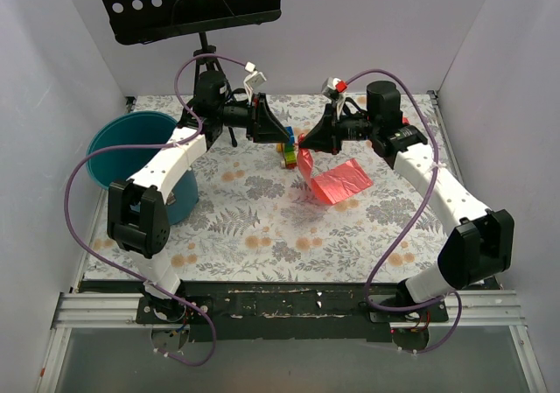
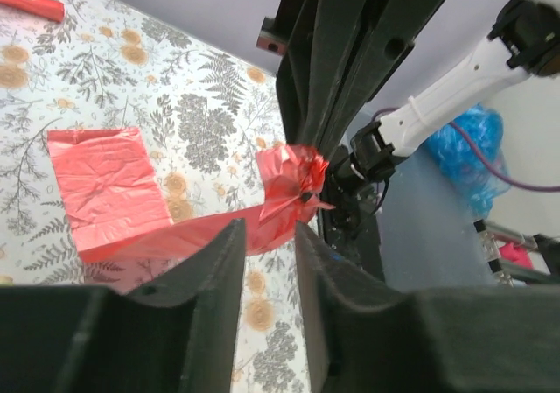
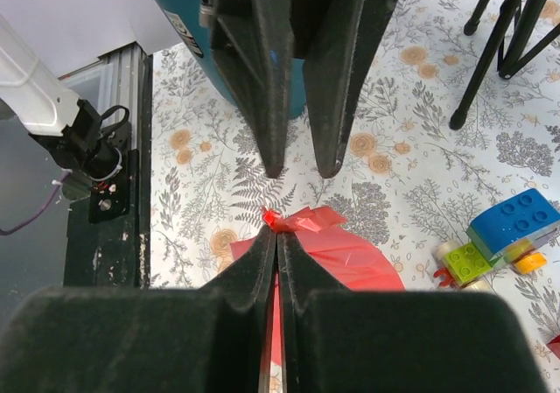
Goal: Put the trash bags into the trash bin
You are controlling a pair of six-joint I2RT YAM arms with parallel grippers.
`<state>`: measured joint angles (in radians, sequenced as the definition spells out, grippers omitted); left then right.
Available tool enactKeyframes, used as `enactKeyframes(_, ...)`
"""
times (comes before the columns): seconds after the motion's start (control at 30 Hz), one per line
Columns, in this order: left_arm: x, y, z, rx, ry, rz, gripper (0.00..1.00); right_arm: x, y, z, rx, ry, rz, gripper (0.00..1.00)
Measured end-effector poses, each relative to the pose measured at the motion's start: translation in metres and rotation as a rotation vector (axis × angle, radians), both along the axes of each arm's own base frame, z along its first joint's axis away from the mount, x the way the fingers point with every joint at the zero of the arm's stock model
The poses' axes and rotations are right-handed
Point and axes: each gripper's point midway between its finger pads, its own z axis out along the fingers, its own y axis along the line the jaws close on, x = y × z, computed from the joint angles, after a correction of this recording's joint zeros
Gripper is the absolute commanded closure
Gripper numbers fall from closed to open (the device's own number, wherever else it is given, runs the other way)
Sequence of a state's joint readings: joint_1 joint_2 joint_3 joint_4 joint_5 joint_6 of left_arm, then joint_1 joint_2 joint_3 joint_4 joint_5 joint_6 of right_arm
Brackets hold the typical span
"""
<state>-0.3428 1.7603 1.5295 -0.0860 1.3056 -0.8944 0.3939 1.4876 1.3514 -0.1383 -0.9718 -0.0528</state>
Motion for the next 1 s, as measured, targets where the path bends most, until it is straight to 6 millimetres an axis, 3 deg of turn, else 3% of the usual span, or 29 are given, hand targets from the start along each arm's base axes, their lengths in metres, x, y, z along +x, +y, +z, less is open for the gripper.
enactKeyframes(0.23, -0.001, -0.010, 0.008, -0.020, -0.023, 0.002, 0.47, 0.002, 0.004, -0.012, -0.005, 0.048, 0.020, 0.89)
enactKeyframes(0.3, 0.000, -0.012, 0.007, -0.019, -0.037, 0.004, 0.40, -0.001, 0.005, -0.015, 0.001, 0.072, 0.045, 0.88)
enactKeyframes(0.43, -0.001, -0.014, 0.002, -0.014, -0.086, -0.007, 0.35, -0.013, 0.007, -0.011, 0.030, 0.111, 0.115, 0.88)
enactKeyframes(0.67, -0.014, -0.014, -0.005, 0.021, -0.164, -0.070, 0.36, -0.032, 0.009, 0.005, 0.090, 0.161, 0.228, 0.87)
enactKeyframes(1.0, -0.024, -0.019, 0.002, 0.016, -0.225, -0.160, 0.62, -0.032, 0.010, 0.003, 0.103, 0.203, 0.262, 0.87)
